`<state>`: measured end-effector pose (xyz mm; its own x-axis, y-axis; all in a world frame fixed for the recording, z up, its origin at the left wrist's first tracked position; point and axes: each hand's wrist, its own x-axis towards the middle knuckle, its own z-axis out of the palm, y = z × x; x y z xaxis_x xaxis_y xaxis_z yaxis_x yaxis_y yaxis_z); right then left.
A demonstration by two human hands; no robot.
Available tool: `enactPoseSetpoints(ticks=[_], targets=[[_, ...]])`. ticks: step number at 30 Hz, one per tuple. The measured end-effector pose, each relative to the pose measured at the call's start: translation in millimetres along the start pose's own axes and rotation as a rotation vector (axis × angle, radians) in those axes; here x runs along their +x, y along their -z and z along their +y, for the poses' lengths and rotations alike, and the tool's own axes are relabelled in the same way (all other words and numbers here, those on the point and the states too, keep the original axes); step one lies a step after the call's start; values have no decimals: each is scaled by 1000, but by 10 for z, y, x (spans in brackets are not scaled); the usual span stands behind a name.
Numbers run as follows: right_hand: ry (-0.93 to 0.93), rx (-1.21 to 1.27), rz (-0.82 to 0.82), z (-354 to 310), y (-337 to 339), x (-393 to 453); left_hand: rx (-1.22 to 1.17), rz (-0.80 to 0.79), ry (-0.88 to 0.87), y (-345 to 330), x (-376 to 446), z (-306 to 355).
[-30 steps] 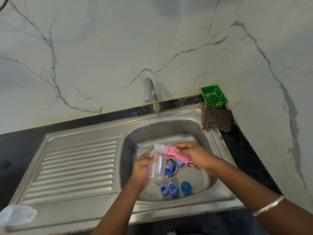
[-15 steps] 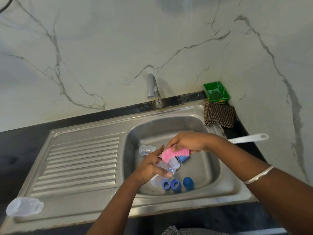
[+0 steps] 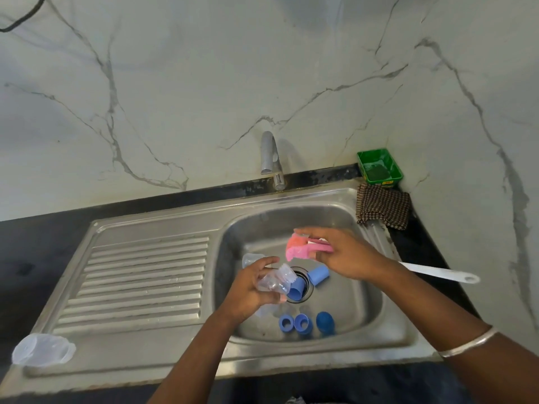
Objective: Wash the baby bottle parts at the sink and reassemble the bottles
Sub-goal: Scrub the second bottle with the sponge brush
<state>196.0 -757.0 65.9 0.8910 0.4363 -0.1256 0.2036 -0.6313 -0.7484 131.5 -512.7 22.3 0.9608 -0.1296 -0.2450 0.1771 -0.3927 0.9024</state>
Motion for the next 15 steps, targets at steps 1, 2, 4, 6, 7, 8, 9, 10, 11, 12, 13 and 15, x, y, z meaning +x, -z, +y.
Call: enactPoseSetpoints(ticks=[1,2,4,6,7,8,9,10,11,12,13,15], targets=[[22,-49,23,2,-16,-22,13,15,-10,-3,2,-6],[55,-100,42,-2,-37,-38,23,33,-20,-5,10,-7],[112,-189,81,-15,-99,-76,34,74,-42,-21,21,-5],[131,-245,110,-15,-166,-109,49,112,-69,-37,20,8],[133,-252,106,-10,-184,-118,51,130,-78,-42,20,11],[134,-248,87,-5,-192,-124,51,146,-83,-41,21,7],[136,-238,58,-8,-187,-127,52,158,-88,-33,23,5],[135,-225,20,-14,-177,-127,56,162,-92,-26,24,1],[136,-214,-21,-22,-161,-122,64,157,-95,-18,25,0],[136,-210,-64,-23,-146,-112,74,143,-95,-13,25,-2],[133,-210,-114,-19,-126,-96,83,128,-96,-13,25,-4],[107,-194,-235,-12,-69,-52,96,102,-110,-22,20,-8]])
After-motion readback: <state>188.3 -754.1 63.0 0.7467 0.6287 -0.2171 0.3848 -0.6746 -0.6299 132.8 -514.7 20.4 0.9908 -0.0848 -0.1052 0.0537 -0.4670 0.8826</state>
